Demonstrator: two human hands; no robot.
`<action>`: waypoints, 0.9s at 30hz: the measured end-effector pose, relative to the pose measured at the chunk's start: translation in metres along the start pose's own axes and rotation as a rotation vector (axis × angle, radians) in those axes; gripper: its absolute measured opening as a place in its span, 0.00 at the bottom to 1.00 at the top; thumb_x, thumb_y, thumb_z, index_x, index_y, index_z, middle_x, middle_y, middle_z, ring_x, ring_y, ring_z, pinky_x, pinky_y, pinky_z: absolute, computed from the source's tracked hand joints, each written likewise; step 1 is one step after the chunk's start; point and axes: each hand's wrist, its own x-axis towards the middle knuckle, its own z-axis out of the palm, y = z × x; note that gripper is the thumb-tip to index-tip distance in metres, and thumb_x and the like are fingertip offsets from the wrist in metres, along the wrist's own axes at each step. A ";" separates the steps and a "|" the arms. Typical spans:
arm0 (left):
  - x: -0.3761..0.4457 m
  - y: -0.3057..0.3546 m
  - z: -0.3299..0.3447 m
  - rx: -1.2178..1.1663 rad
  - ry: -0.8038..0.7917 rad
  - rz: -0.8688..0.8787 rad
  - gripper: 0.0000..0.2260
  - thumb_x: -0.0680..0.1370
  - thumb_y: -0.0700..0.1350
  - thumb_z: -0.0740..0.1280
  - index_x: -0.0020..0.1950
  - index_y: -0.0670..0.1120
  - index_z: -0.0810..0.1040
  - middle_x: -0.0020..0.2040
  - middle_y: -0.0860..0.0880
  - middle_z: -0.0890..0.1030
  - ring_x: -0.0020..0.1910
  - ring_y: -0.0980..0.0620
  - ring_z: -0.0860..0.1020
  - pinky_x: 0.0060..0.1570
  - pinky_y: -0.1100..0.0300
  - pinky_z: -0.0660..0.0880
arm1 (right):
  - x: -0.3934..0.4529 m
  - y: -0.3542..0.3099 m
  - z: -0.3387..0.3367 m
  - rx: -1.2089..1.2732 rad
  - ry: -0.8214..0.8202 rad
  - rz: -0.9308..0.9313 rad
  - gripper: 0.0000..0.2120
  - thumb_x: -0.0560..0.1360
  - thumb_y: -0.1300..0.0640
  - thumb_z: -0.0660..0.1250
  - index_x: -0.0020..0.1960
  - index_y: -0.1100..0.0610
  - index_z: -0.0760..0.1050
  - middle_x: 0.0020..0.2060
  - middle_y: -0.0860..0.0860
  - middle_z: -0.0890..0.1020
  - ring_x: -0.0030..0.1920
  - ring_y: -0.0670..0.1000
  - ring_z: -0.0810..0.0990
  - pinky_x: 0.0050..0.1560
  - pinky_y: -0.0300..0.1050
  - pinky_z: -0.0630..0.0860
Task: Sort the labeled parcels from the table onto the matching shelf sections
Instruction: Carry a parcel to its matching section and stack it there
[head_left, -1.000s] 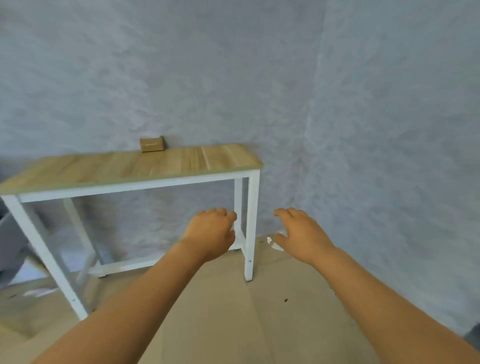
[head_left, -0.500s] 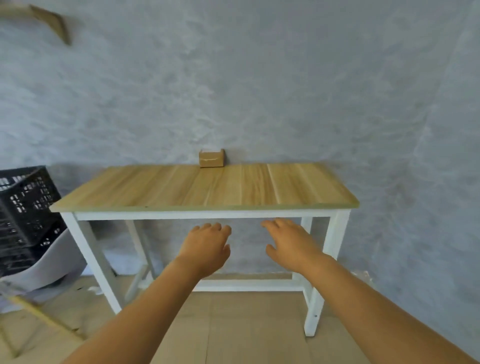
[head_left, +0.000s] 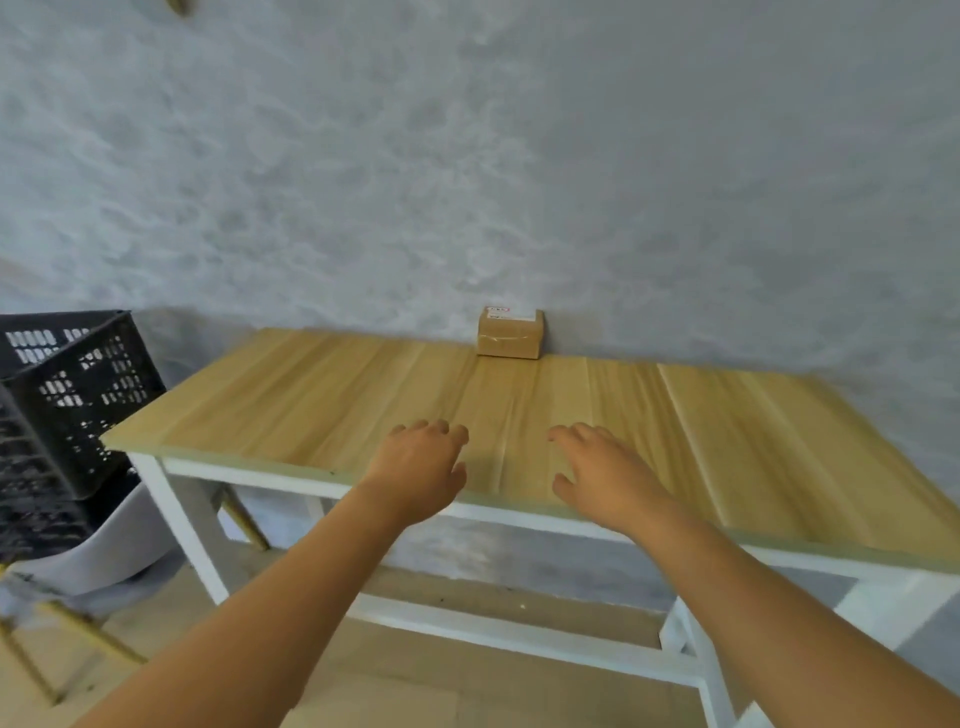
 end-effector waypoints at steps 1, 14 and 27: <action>0.017 -0.010 0.004 -0.005 -0.005 0.011 0.17 0.81 0.53 0.58 0.69 0.50 0.70 0.59 0.49 0.78 0.57 0.47 0.76 0.54 0.54 0.70 | 0.019 0.003 0.002 0.002 -0.004 0.022 0.24 0.79 0.51 0.61 0.73 0.54 0.65 0.63 0.53 0.74 0.63 0.56 0.72 0.61 0.50 0.72; 0.197 -0.108 0.054 -0.056 -0.068 0.077 0.17 0.81 0.52 0.58 0.68 0.49 0.71 0.60 0.48 0.78 0.60 0.46 0.76 0.58 0.52 0.72 | 0.204 0.051 0.029 0.160 -0.048 0.267 0.24 0.78 0.51 0.64 0.73 0.53 0.66 0.64 0.52 0.74 0.65 0.55 0.73 0.62 0.51 0.73; 0.319 -0.156 0.105 -0.049 -0.127 0.001 0.18 0.81 0.54 0.58 0.70 0.50 0.70 0.62 0.49 0.77 0.61 0.47 0.76 0.59 0.52 0.72 | 0.381 0.139 0.065 0.715 -0.023 0.605 0.27 0.79 0.35 0.56 0.58 0.58 0.76 0.53 0.56 0.81 0.59 0.58 0.79 0.53 0.46 0.71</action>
